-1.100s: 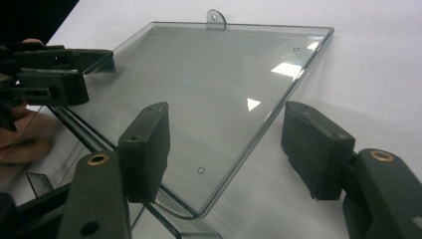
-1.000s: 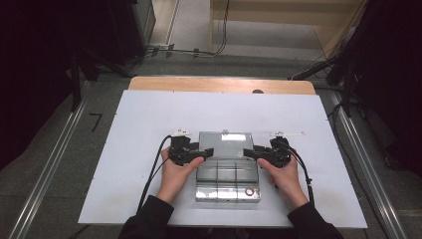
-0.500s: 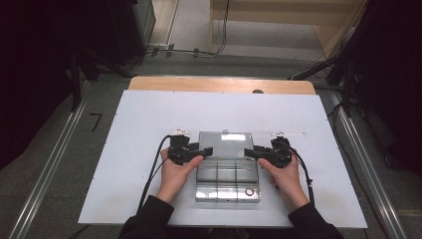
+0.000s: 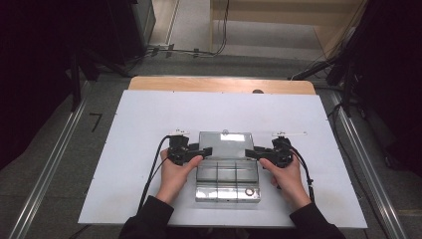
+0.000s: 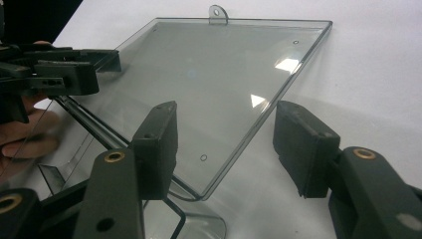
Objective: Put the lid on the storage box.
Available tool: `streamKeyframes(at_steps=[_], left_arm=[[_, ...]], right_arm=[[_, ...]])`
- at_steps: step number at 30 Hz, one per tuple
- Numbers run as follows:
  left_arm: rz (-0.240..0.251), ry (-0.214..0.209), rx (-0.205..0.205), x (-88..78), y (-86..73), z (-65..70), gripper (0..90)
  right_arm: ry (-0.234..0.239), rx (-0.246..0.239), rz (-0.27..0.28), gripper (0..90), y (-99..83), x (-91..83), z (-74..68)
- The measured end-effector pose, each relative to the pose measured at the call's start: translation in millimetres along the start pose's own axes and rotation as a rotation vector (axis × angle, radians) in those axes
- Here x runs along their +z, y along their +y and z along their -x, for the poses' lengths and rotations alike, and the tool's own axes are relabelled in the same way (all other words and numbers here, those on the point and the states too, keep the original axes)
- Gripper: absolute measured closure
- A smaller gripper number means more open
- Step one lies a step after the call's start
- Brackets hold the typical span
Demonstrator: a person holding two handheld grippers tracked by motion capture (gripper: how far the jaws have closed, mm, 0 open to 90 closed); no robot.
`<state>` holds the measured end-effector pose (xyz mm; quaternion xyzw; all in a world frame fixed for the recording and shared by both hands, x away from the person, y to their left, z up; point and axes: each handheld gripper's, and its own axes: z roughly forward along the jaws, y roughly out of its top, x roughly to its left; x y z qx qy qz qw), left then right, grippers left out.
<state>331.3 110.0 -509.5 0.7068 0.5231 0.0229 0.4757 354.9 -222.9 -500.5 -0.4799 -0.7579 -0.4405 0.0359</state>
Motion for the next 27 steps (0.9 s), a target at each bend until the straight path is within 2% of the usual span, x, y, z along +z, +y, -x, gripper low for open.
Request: streamKeyframes(at_steps=[3,9,13,16,19,22,27], left_arm=[[0.003,0.005,-0.005,-0.4,-0.1,0.2,32.1],[0.012,0.009,-0.021,-3.7,0.4,-2.4,41.5],[0.006,-0.003,-0.037,-3.2,-0.1,-3.5,40.7],[-0.007,-0.027,-0.049,-1.3,-0.7,-3.7,36.2],[-0.006,-0.034,-0.047,-0.6,-1.0,-2.4,34.8],[-0.011,-0.041,-0.046,-0.6,-0.9,-1.6,35.0],[0.0,-0.048,-0.035,-2.0,-0.5,0.0,38.3]], right_arm=[[0.003,0.004,-0.004,41.7,-0.1,-0.2,0.1],[0.001,0.007,-0.001,41.9,-0.7,-0.8,-1.0],[0.016,0.032,-0.007,41.3,-2.1,-0.5,-0.3],[0.027,0.046,-0.013,40.8,-2.6,-0.2,-0.1],[0.028,0.049,-0.014,41.1,-2.8,-0.1,-0.7],[0.058,0.067,-0.013,42.9,-3.1,0.8,-0.3],[0.053,0.047,0.001,46.3,-3.2,-0.4,-1.5]])
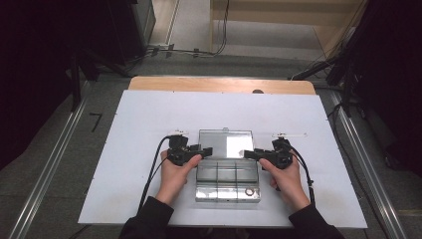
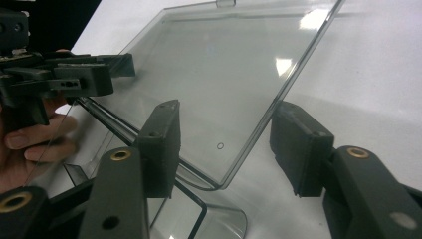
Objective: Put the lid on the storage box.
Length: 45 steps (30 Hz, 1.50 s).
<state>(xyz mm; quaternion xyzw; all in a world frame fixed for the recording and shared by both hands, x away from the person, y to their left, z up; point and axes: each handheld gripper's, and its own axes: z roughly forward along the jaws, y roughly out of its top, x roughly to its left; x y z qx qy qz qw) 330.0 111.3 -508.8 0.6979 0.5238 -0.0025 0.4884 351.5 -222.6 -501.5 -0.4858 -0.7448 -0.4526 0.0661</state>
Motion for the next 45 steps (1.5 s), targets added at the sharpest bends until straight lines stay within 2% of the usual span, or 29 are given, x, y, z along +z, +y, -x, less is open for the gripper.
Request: streamKeyframes(at_steps=[6,10,14,23,25,28,31,34,37,40,45], left_arm=[[0.023,-0.006,0.034,-3.7,1.4,2.8,45.4],[0.055,-0.01,0.048,-8.3,2.9,3.3,52.4],[0.085,-0.013,0.088,-14.4,4.4,5.3,59.5],[0.118,-0.03,0.154,-21.7,4.8,8.2,66.3],[0.124,-0.039,0.159,-23.3,4.9,9.3,67.5],[0.131,-0.051,0.166,-24.9,5.9,11.0,66.7],[0.144,-0.054,0.184,-24.8,7.2,13.9,61.7],[0.18,-0.046,0.233,-26.0,10.0,19.4,57.5],[0.212,-0.037,0.277,-26.3,11.8,22.4,57.3],[0.242,-0.035,0.278,-27.7,12.7,23.9,55.6],[0.245,-0.039,0.29,-29.6,12.4,25.3,56.7]], right_arm=[[-0.005,-0.038,0.028,53.0,0.0,-3.0,-1.6],[-0.003,-0.065,0.053,59.0,-0.1,-7.2,-3.4],[0.015,-0.084,0.076,64.9,0.0,-11.7,-3.6],[0.012,-0.145,0.11,71.3,-1.4,-17.1,-5.9],[0.013,-0.158,0.121,72.7,-2.6,-18.3,-6.3],[0.005,-0.187,0.139,73.2,-4.8,-19.7,-8.1],[-0.015,-0.225,0.152,73.6,-6.5,-21.0,-10.8],[-0.03,-0.262,0.166,74.0,-8.3,-22.2,-13.5],[-0.04,-0.282,0.175,74.6,-9.8,-23.8,-14.7],[-0.043,-0.292,0.177,74.9,-11.0,-24.7,-15.0],[-0.038,-0.296,0.179,74.4,-11.7,-25.6,-15.3]])
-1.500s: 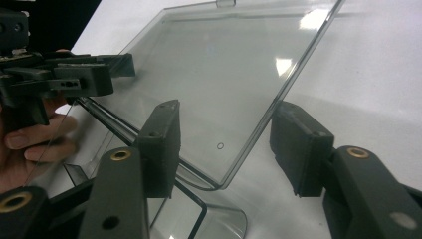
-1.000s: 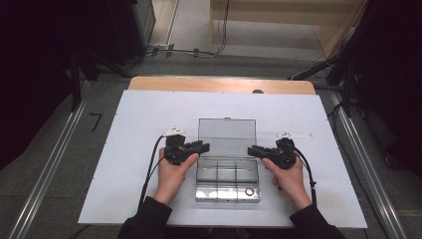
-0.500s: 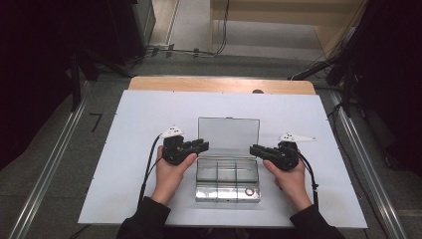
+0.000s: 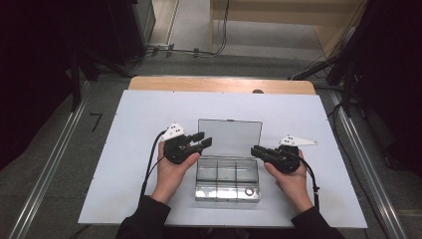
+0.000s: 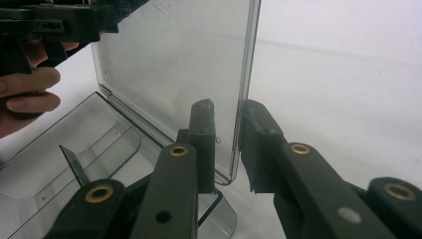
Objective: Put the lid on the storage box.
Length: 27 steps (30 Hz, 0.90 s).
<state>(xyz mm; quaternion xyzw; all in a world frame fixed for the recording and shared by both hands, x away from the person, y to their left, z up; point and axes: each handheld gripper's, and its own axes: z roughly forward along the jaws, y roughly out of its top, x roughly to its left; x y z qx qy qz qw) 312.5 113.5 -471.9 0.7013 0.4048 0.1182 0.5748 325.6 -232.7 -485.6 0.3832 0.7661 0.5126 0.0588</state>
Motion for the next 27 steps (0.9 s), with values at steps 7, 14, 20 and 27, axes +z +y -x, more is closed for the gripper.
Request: streamKeyframes(at_steps=[7,14,20,27], left_arm=[[0.0,-0.008,0.011,-3.8,0.0,2.1,59.2],[0.004,-0.014,0.021,-6.4,-1.6,4.1,60.9],[0.002,-0.029,0.021,-10.1,-3.6,6.3,62.9],[0.001,-0.043,0.03,-13.5,-5.7,8.0,62.7]], right_arm=[[0.013,0.01,0.0,71.7,1.2,-2.7,-1.1],[0.013,0.016,0.002,67.3,5.7,-6.9,-4.5],[0.019,-0.005,0.024,64.0,11.9,-13.2,-9.4],[0.022,-0.039,0.046,61.0,17.2,-18.7,-16.2]])
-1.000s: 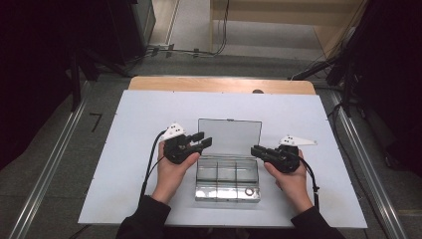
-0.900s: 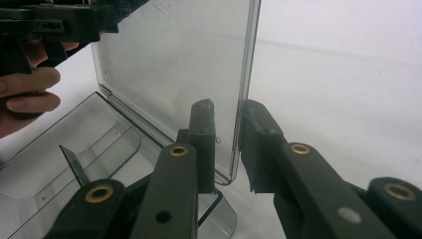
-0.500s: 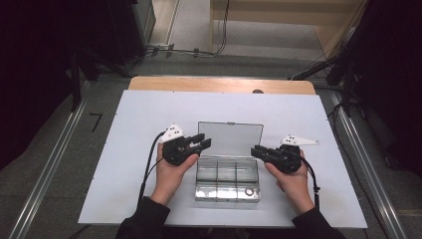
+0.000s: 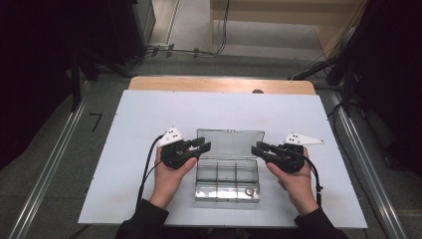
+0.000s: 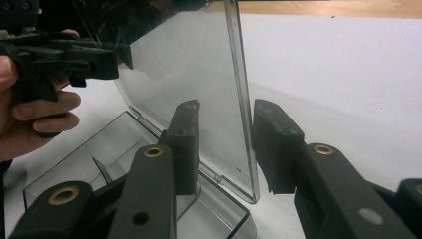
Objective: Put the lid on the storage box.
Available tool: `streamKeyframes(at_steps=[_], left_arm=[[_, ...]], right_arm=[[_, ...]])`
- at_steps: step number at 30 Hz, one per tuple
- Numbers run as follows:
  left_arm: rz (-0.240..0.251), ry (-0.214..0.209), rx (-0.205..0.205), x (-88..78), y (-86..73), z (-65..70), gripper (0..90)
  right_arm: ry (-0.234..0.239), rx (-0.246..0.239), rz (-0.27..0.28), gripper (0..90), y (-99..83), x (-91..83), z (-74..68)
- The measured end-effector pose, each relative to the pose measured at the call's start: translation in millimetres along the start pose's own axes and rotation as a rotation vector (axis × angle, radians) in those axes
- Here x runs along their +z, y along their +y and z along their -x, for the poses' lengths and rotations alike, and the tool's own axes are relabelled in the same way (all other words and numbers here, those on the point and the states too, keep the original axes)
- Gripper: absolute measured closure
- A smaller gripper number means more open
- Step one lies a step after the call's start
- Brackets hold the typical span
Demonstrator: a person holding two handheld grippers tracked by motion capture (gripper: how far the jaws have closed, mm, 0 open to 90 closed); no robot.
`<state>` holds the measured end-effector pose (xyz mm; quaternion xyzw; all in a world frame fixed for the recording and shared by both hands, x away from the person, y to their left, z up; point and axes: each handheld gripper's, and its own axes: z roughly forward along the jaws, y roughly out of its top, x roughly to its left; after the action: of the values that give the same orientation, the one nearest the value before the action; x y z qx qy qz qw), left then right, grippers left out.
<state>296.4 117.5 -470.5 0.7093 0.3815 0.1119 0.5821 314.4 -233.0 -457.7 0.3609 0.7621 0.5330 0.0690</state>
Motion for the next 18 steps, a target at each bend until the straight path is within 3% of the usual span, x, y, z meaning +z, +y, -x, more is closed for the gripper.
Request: streamKeyframes(at_steps=[18], left_arm=[[-0.01,-0.031,0.007,-4.8,-2.7,2.6,60.9]], right_arm=[[0.006,-0.029,0.023,58.8,8.6,-6.8,-10.8]])
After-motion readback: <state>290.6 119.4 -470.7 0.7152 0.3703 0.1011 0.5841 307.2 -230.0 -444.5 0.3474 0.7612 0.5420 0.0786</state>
